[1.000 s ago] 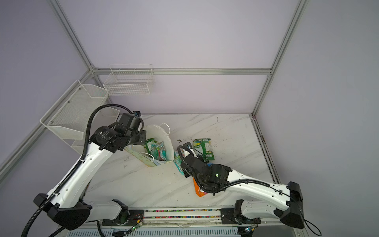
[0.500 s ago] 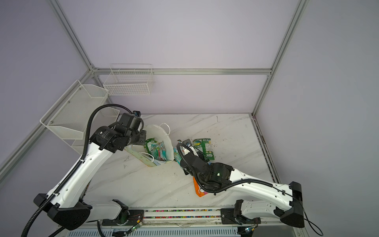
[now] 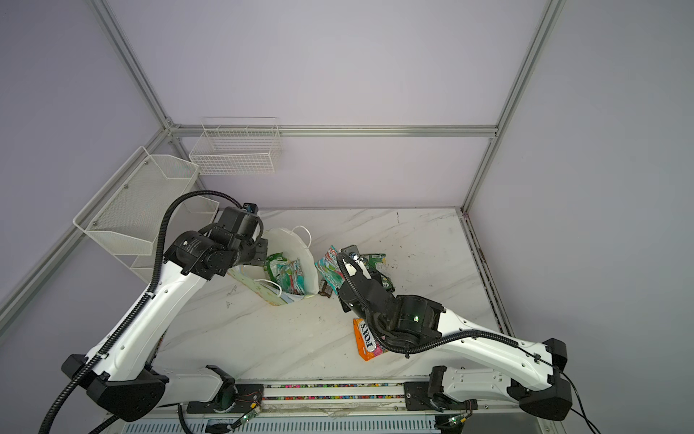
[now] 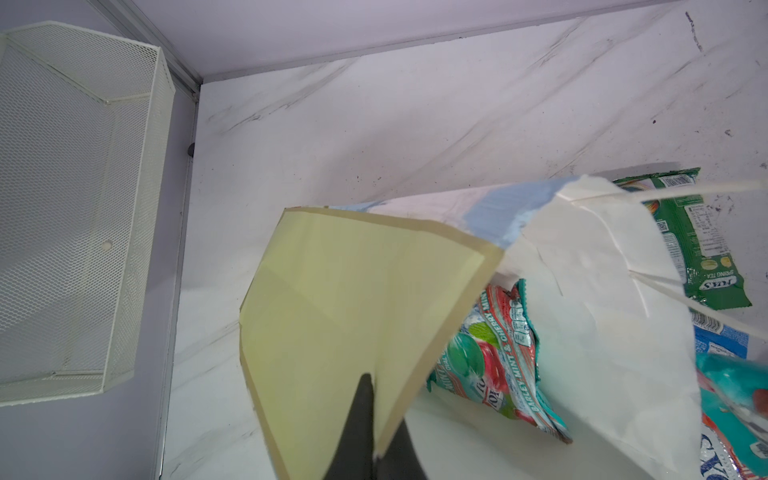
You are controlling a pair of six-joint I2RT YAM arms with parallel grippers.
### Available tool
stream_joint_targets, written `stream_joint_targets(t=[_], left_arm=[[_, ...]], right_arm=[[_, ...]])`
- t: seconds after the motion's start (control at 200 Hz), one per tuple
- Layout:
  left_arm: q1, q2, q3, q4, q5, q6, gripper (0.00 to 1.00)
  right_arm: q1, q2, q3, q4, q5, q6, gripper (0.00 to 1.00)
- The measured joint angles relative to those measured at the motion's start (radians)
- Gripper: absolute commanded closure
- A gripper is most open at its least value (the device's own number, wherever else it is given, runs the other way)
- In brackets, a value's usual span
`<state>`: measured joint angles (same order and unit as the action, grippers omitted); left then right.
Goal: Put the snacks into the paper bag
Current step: 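Carry the teal packet with the right gripper over the bag's opening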
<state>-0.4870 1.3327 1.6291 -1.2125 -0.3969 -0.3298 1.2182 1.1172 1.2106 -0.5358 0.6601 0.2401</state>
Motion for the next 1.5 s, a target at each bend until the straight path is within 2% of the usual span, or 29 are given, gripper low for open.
stream_joint_targets(t=[0.675, 1.5], left_arm=[[0.0, 0.0, 0.0, 0.0, 0.0, 0.0, 1.0], [0.0, 0.0, 0.0, -0.001, 0.001, 0.0, 1.0]], right_arm=[[0.006, 0.0, 0.09, 0.016, 0.008, -0.067, 1.0], [0.006, 0.116, 0.192, 0.163, -0.134, -0.097, 1.0]])
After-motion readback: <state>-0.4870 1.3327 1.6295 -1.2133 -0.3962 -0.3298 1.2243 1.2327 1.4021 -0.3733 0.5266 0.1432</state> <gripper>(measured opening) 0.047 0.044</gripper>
